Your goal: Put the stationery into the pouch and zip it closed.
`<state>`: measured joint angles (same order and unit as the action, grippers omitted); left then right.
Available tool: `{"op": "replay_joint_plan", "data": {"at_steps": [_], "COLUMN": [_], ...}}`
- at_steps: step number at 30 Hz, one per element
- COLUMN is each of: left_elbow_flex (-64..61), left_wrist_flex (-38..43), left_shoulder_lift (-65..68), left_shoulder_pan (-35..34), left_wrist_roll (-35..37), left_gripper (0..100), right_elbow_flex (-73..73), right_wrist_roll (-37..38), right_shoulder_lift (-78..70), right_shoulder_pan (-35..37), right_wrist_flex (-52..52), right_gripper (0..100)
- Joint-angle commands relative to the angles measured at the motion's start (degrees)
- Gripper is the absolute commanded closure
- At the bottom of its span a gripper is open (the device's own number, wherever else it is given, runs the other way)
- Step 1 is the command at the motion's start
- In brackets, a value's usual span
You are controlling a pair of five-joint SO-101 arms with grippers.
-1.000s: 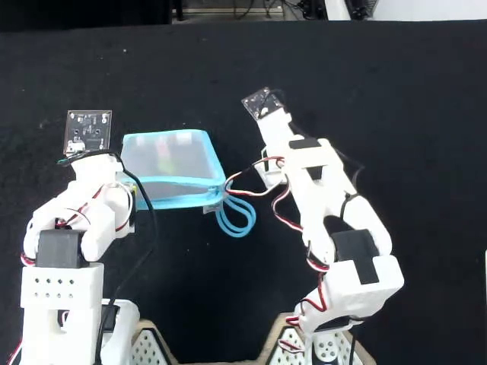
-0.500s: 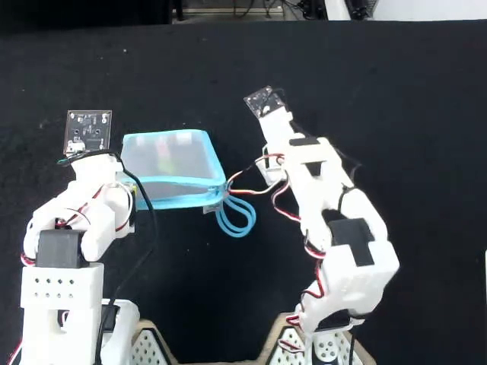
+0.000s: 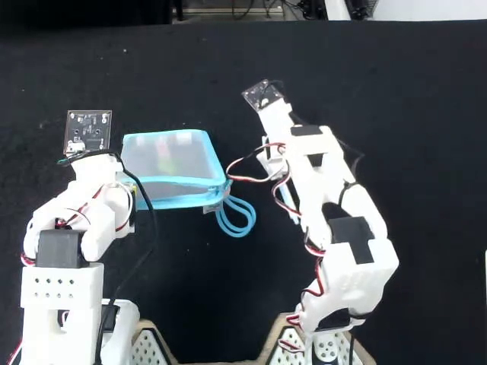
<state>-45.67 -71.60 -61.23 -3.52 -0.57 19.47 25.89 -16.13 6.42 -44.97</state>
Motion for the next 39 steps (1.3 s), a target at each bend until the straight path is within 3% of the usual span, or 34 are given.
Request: {"op": "replay_joint_plan", "data": {"at_steps": [1, 9, 16, 25, 39], "left_elbow_flex": [0.75, 0.75, 0.75, 0.75, 0.75], "left_wrist_flex": [0.79, 0.79, 0.79, 0.79, 0.79], "left_shoulder_lift": [-0.09, -0.09, -0.09, -0.09, -0.09], "left_shoulder_pan": [0.22, 0.22, 0.22, 0.22, 0.22], "left_wrist_roll": [-0.35, -0.35, -0.35, -0.35, -0.35], "left_gripper": [97, 97, 97, 97, 97], "right_elbow_flex": [-2.24, -6.29, -6.46, -6.37, -6.37], "right_wrist_roll": [0.53, -10.11, -11.08, -10.55, -10.55], "right_shoulder_lift": [0.4, 2.24, 2.77, 2.68, 2.51], "right_shoulder_pan": [-2.2, -4.48, -4.04, -1.85, -2.02], "right_wrist_flex": [-2.02, -12.4, -13.19, -14.77, -14.51], "right_gripper": [98.8, 98.7, 97.4, 62.0, 62.0]}}
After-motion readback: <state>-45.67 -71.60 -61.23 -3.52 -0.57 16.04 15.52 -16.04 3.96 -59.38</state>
